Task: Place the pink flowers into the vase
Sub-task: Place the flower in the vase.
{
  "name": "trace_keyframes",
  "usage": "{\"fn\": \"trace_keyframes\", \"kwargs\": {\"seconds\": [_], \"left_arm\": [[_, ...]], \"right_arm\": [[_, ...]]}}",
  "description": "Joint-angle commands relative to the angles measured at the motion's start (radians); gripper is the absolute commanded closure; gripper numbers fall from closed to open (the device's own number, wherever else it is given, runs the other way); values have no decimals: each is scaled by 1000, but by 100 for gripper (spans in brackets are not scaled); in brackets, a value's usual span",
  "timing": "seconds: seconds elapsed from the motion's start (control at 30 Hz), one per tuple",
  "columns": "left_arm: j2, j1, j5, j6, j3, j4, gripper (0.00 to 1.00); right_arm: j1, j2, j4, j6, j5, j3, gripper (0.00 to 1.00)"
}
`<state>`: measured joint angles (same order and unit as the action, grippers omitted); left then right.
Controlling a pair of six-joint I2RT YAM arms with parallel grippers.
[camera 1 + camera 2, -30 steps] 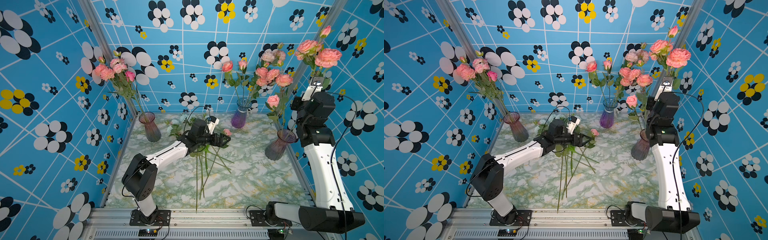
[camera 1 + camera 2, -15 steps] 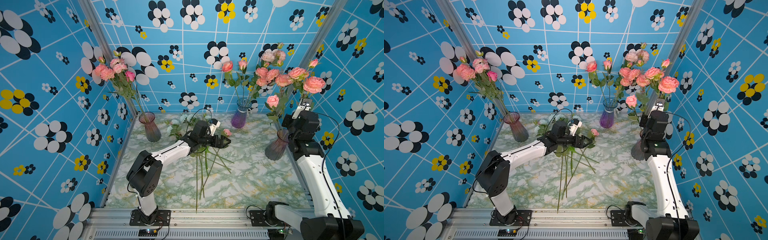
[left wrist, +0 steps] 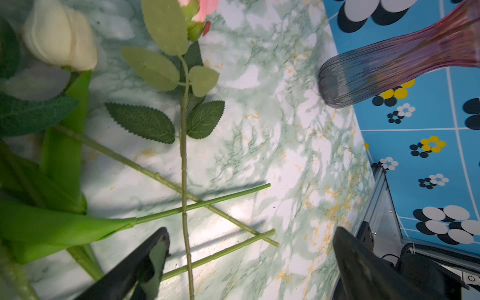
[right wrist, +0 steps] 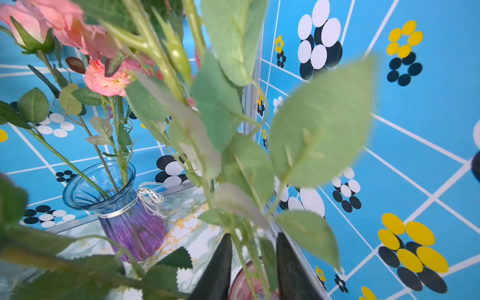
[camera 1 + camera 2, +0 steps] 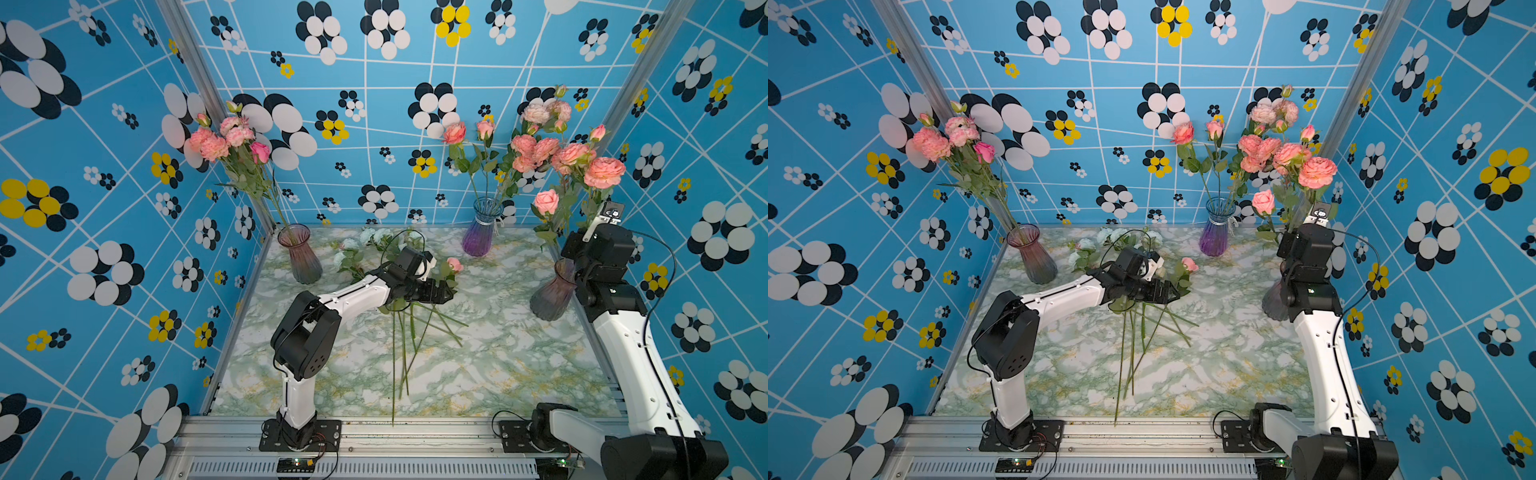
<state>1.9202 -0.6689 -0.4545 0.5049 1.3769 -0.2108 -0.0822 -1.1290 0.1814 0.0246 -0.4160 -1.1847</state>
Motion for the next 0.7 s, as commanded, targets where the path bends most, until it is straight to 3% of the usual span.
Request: {"fn": "trace_keyframes", "kwargs": {"seconds": [0.0, 0.37, 0.53, 0.67], "left_arm": [[28, 4, 34, -23, 37, -81, 1], [79, 0, -4, -17, 27, -49, 0], [103, -4, -20, -21, 27, -45, 4], [141, -3, -21, -34, 47, -58, 14]], "right_arm": [[-5, 42, 43, 29, -8, -8, 56], [-4, 127, 144, 88, 3, -2, 42], [-4, 176, 215, 154, 46, -2, 26], [-2, 212, 262, 222, 142, 34, 12]]}}
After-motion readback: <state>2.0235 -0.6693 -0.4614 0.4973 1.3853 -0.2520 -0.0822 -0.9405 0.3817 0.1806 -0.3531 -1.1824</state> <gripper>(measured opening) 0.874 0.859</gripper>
